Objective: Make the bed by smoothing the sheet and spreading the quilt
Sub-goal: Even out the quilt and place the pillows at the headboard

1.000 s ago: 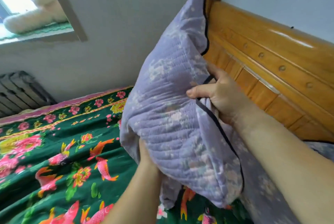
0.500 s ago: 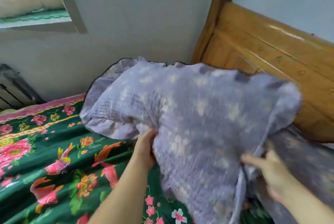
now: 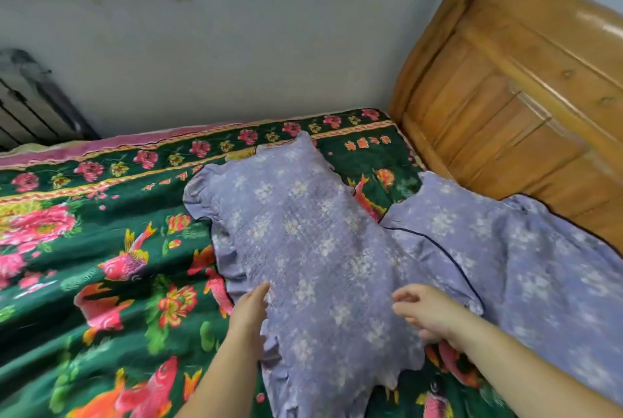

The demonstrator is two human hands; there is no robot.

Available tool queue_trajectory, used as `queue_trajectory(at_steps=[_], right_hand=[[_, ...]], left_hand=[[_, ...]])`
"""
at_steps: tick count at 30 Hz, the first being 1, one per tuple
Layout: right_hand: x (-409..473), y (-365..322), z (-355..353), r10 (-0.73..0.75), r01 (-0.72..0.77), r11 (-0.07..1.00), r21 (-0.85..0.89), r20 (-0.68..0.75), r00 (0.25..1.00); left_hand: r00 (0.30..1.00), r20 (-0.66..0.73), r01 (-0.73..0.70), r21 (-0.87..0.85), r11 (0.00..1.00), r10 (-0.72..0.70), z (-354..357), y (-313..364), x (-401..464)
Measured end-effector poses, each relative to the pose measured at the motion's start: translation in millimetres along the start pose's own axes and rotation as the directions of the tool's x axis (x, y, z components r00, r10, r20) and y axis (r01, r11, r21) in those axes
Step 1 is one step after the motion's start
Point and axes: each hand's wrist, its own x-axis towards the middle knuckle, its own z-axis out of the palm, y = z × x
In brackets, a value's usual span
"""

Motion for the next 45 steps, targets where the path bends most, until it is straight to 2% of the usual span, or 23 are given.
queue_trajectory(at_steps=[9, 13, 15, 19, 23, 26, 28, 31, 33, 36, 38, 42, 45], right_hand=[[69.7, -15.7, -12.0, -0.052, 0.062, 0.975, -0.212, 0.052, 0.997], [145.3, -46.6, -26.6, -0.104, 0.088, 0.934, -0.347, -0.028, 0.994], [184.4, -67.3, -31.1, -0.179, 0.138, 0.909, -0.394, -0.068, 0.982], [258.8, -91.2, -29.2, -0.251, 0.202, 0.921, -0.333, -0.110, 0.962], [312.1, -92.4, -11.5, -0.167, 0.162, 0.979, -0.124, -0.028, 0.986], [324.2, -86.8, 2.2, -0.130, 0.130, 0.990, -0.060, 0.003, 0.991], [319.6, -90.8, 2.7, -0.177, 0.177, 0.984, -0.019, -0.009, 0.984], [297.6, -97.8, -22.3, -0.347, 0.357, 0.917, 0.180, -0.089, 0.934], [278.2, -109.4, -44.9, -0.427, 0.460, 0.837, 0.297, -0.173, 0.888], [256.1, -135.2, -88.7, -0.475, 0.587, 0.711, 0.387, -0.352, 0.807], [244.9, -152.9, -120.0, -0.492, 0.669, 0.621, 0.408, -0.462, 0.738], [225.1, -177.3, -198.0, -0.501, 0.784, 0.452, 0.427, -0.605, 0.619], [227.6, -193.1, -247.5, -0.492, 0.811, 0.418, 0.409, -0.648, 0.581]], left_hand=[[0.997, -0.030, 0.062, -0.142, 0.988, -0.067, 9.6, -26.8, 23.8], [0.985, -0.082, 0.133, -0.202, 0.970, -0.152, 22.1, -36.1, 43.6], [0.978, -0.165, 0.099, -0.188, 0.977, -0.131, 31.3, -38.1, 62.8], [0.940, -0.337, 0.008, -0.141, 0.990, -0.056, 63.1, -28.1, 104.0], [0.868, -0.497, -0.034, -0.056, 0.998, 0.002, 82.6, -38.4, 162.4], [0.885, -0.446, -0.116, 0.066, 0.991, 0.134, 101.4, -28.6, 168.8], [0.840, -0.507, -0.142, 0.133, 0.981, 0.190, 110.8, -22.4, 172.0], [0.758, -0.605, -0.318, -0.017, 0.948, 0.244, 132.8, 2.4, 149.2], [0.746, -0.603, -0.442, -0.131, 0.888, 0.283, 144.7, 25.6, 135.2], [0.696, -0.595, -0.596, -0.166, 0.786, 0.401, 163.9, 81.0, 118.0], [0.639, -0.584, -0.693, -0.154, 0.704, 0.501, 180.9, 122.5, 104.2], [0.602, -0.471, -0.790, -0.233, 0.567, 0.645, 229.7, 196.1, 74.9], [0.587, -0.393, -0.809, -0.256, 0.528, 0.708, 259.1, 235.0, 64.5]])
